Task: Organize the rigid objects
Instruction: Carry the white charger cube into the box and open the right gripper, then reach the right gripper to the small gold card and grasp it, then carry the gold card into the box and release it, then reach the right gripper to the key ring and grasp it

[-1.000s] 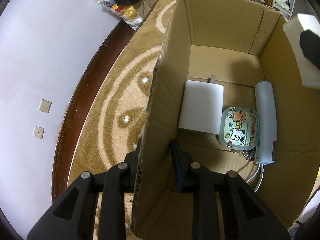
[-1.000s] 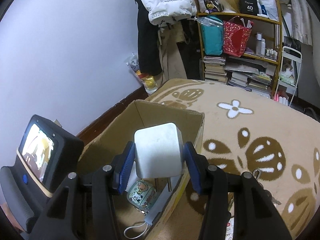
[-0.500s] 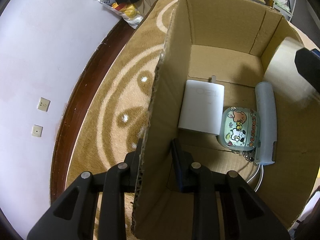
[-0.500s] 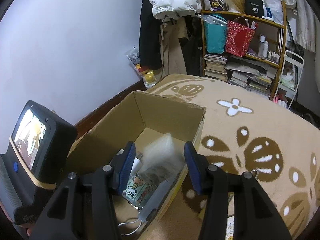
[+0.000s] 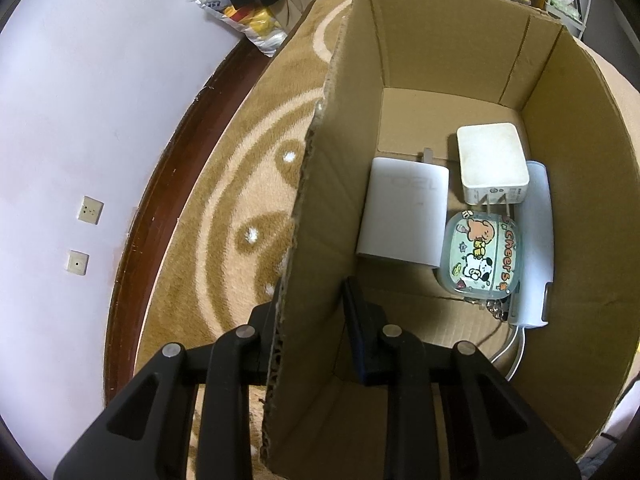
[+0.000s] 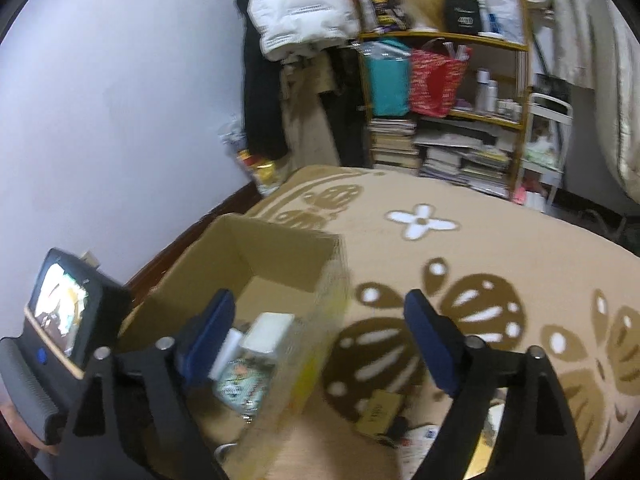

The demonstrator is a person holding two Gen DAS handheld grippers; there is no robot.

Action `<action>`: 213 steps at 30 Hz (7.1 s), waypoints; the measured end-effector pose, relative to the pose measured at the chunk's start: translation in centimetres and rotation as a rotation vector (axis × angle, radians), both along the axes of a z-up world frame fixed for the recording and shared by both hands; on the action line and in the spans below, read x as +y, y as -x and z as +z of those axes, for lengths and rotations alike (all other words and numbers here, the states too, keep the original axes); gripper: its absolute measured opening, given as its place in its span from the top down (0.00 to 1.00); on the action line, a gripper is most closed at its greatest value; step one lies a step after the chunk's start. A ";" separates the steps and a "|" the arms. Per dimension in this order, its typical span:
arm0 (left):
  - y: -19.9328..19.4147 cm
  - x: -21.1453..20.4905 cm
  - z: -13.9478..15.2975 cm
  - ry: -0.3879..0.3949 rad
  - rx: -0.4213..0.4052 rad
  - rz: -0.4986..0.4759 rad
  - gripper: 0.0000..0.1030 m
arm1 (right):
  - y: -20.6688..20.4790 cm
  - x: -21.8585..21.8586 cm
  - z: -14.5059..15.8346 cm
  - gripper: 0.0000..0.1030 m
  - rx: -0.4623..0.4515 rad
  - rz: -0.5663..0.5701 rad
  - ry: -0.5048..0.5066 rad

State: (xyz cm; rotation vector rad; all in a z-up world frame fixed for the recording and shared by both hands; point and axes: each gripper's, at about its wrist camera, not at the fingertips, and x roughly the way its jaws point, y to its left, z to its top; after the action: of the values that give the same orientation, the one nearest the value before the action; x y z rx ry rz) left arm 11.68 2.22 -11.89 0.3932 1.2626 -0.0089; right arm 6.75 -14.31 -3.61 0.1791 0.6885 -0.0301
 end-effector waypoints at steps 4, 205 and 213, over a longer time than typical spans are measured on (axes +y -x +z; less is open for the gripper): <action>0.1 0.1 0.1 0.004 0.001 0.001 0.75 | 0.3 -2.3 -0.4 0.06 0.024 -0.062 -0.019; 0.1 0.7 -0.5 0.004 0.041 -0.004 0.74 | -1.2 -11.0 -11.5 0.39 0.315 -0.240 -0.161; 0.2 0.6 -0.6 0.002 0.041 -0.005 0.74 | -1.4 -12.4 -12.6 0.39 0.339 -0.260 -0.211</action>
State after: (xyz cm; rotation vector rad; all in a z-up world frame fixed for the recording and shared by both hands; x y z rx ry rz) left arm 11.52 2.86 -12.45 0.3956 1.3016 -0.0223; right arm 8.10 -26.69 -16.23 0.4733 1.0035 -0.2421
